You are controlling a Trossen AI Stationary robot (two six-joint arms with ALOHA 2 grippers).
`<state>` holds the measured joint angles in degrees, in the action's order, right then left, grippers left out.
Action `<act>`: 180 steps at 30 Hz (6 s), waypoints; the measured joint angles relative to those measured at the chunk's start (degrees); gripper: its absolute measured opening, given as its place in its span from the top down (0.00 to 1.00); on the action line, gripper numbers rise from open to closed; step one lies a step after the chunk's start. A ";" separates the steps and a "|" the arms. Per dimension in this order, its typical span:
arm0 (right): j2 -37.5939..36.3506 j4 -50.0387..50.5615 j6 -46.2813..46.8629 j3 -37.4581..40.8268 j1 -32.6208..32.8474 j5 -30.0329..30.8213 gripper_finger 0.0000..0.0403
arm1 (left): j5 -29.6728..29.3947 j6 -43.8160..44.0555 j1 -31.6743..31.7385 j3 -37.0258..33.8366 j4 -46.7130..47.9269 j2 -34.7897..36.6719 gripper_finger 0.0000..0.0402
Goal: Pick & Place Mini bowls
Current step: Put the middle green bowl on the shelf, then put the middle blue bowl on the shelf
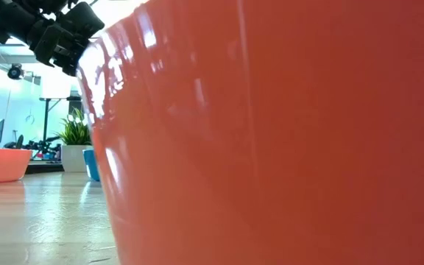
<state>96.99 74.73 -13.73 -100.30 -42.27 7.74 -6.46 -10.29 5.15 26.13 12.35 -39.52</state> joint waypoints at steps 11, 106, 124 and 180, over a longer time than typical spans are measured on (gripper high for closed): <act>1.77 -0.10 0.23 0.14 -0.89 3.22 0.98 | 0.00 1.12 -0.01 0.00 0.12 -0.01 1.00; 1.75 15.33 9.06 0.25 0.40 -0.70 0.87 | 0.00 1.43 -0.02 -0.09 0.12 -0.01 1.00; -6.93 7.49 5.14 0.25 4.64 -0.53 0.87 | -0.02 0.22 0.00 -0.09 0.77 -0.06 1.00; -12.92 1.19 3.67 0.25 23.90 -0.29 0.87 | -12.99 31.00 2.77 -0.09 -1.04 -28.81 0.79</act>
<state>84.07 75.92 -10.05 -100.05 -18.37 7.44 -19.45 20.72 7.92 26.04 11.32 -68.33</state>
